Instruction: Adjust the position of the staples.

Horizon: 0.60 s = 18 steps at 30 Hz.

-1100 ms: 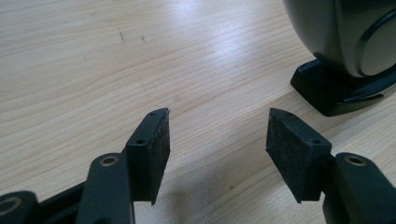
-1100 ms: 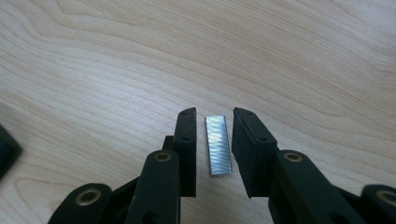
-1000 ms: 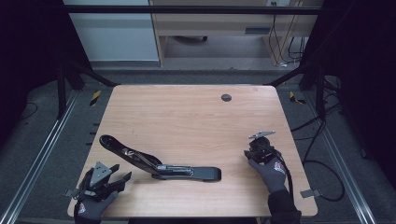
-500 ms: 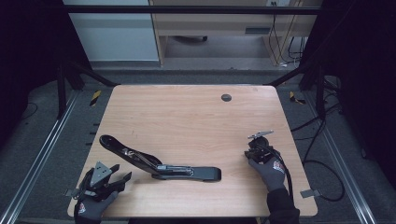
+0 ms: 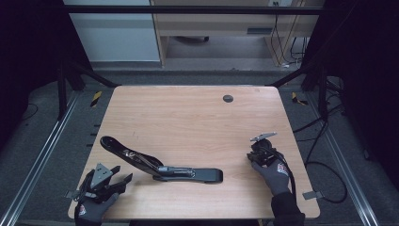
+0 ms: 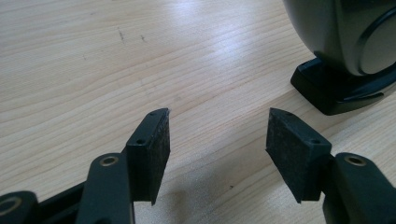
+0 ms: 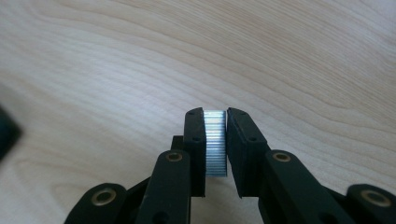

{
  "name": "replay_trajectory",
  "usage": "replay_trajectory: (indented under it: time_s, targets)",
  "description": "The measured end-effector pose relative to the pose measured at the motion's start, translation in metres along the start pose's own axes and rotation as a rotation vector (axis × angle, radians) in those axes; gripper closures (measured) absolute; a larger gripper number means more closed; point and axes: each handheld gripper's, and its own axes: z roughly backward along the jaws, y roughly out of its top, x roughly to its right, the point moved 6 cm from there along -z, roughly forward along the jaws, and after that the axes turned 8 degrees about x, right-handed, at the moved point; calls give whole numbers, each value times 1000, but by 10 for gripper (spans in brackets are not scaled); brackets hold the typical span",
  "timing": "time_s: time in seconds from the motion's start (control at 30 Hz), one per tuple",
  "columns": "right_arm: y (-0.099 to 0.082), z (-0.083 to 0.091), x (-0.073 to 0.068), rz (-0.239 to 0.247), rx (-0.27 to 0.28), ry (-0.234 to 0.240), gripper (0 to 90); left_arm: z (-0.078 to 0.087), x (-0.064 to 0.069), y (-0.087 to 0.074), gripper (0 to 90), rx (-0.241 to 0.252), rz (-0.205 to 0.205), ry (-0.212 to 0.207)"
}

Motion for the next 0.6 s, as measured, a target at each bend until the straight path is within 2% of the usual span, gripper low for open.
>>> replay_trajectory:
  time_s: [0.1,0.13,0.2,0.27,0.3,0.37,0.6]
  targets:
    - [-2,12,-9,29,10,49,780,0,1,0,394,-1,-4,-1]
    - [-3,15,-11,54,21,65,780,0,1,0,395,-2,-4,-1]
    - [-7,23,-17,49,29,108,780,0,0,0,395,-2,-3,0]
    - [-14,27,-22,70,36,144,780,0,1,0,395,-3,-5,0]
    - [-18,28,-23,96,36,152,780,0,1,0,395,-3,-6,0]
    - [-26,30,-28,118,27,167,780,0,1,0,395,-4,-6,-1]
    - [-46,33,-39,155,22,224,780,0,2,0,395,-6,-10,-2]
